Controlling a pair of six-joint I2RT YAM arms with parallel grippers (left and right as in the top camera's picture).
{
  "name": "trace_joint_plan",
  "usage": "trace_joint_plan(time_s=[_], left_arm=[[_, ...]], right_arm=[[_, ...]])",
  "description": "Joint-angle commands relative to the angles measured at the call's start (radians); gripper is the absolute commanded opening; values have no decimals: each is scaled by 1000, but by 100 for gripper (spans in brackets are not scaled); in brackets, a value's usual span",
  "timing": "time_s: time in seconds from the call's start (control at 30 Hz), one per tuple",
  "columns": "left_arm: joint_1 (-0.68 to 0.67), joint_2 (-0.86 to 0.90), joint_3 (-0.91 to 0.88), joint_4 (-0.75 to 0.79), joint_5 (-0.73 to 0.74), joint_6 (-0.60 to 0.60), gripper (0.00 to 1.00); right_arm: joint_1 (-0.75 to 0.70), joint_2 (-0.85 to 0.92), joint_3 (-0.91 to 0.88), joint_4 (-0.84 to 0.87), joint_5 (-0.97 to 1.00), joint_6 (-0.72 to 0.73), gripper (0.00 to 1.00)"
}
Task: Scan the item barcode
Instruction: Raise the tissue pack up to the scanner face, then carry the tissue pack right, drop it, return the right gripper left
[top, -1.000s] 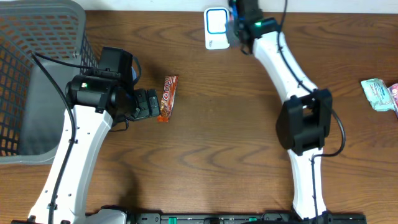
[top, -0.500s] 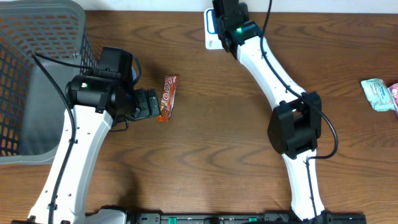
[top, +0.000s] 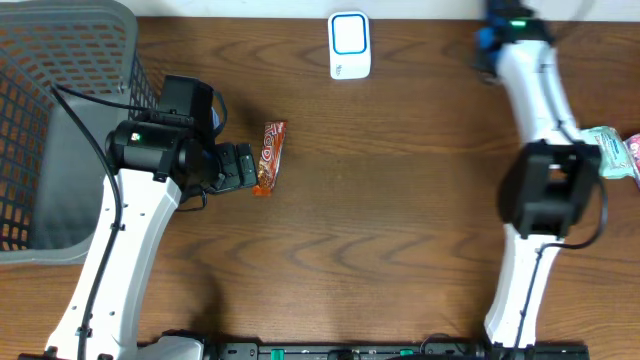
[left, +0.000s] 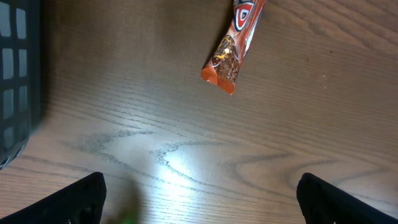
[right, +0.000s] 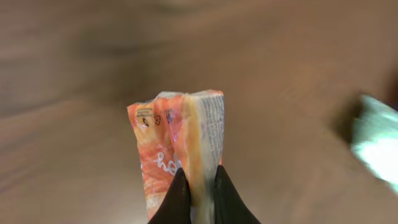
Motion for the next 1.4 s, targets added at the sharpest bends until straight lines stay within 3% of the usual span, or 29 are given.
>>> trace_joint_plan(time_s=[0.0,0.27,0.57,0.6,0.67,0.77,0.8,0.9,1.03,1.2,1.37], left_arm=[[-1,3,3,-5,-6,-13,98],[-1,3,3,-5,-6,-13,98],[-1,3,3,-5,-6,-12,98],[-1,3,3,-6,-6,-13,98],[-1,3,3,-5,-6,-12,98],[-1,3,3,-6,-6,-12,98],[-1,3,3,-5,-6,-12,98],[-1,3,3,-5,-6,-13,98],[-1,3,3,-5,-6,-12,98],[-1,3,3,-6,-6,-13,98],[-1,3,3,-5,-6,-13,98]], right_arm=[[-99,-12,6,-64,74,39,1],[-271,-12,6,-159,201,8,1],[-298,-11,6,-161,250,-18,1],[-299,-11,6,-161,278,-18,6],[-304,-11,6,-162,303,-18,28],[-312,-11,6,-179,262,-18,92],[-313,-11,6,-182,225,-19,99],[-312,-11,6,-188,45,-76,99],[-304,-11,6,-209,-396,-166,99],[-265,-11,3,-299,-886,-165,99],[-165,-11,-17,-445,-983,-165,99]])
